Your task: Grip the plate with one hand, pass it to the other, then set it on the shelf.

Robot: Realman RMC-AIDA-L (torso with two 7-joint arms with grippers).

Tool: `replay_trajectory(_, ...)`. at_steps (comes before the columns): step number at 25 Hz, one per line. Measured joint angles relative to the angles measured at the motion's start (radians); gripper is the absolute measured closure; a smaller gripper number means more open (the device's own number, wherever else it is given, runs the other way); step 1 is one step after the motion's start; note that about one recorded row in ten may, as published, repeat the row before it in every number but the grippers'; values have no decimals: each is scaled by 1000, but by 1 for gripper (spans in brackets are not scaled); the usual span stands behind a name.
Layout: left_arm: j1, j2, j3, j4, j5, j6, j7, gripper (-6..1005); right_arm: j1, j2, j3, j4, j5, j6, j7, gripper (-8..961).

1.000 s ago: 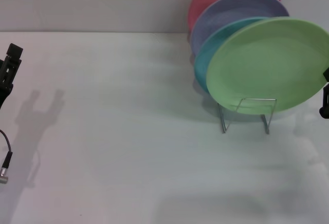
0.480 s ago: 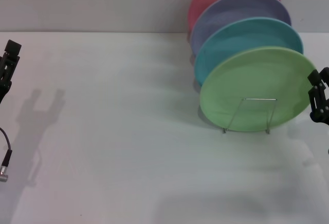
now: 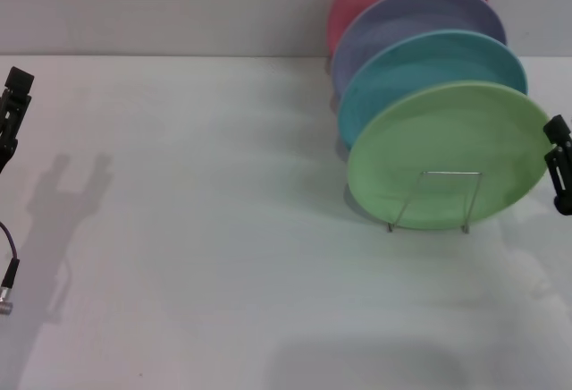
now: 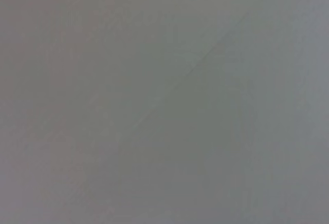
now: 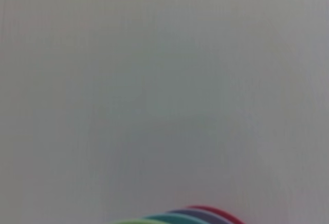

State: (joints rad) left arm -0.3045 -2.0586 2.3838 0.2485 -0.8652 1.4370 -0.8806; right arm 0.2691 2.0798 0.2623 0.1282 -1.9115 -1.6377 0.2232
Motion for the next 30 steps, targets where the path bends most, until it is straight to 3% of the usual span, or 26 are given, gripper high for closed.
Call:
replay_trajectory(1, -2, 0, -1, 0, 0, 2, 0, 139, -8, -1, 0, -5, 0, -30, 16, 607)
replay_trajectory(8, -6, 0, -2, 0, 0, 6, 3, 139, -43, -1, 18, -35, 13, -170, 119, 606)
replay_trajectory(12, -8, -2, -3, -2, 0, 16, 98, 139, -49, -3, 104, -85, 61, -227, 239, 606)
replay_trajectory(16, -11, -6, 2, 2, 0, 29, 236, 139, -24, -4, 149, -138, 69, -205, 311, 575)
replay_trajectory(21, -24, -10, 11, 14, 0, 20, 517, 139, 65, -13, 204, -241, 78, -63, 435, 522)
replay_trajectory(24, -26, -11, 11, 19, 0, 2, 592, 139, 74, -15, 212, -247, 89, -44, 440, 491)
replay_trajectory(25, -31, -11, 7, 28, 0, -35, 692, 139, 87, -17, 222, -252, 122, -10, 442, 480)
replay_trajectory(30, -52, -14, -4, 57, -9, -150, 867, 139, 115, -26, 231, -266, 187, 38, 435, 302)
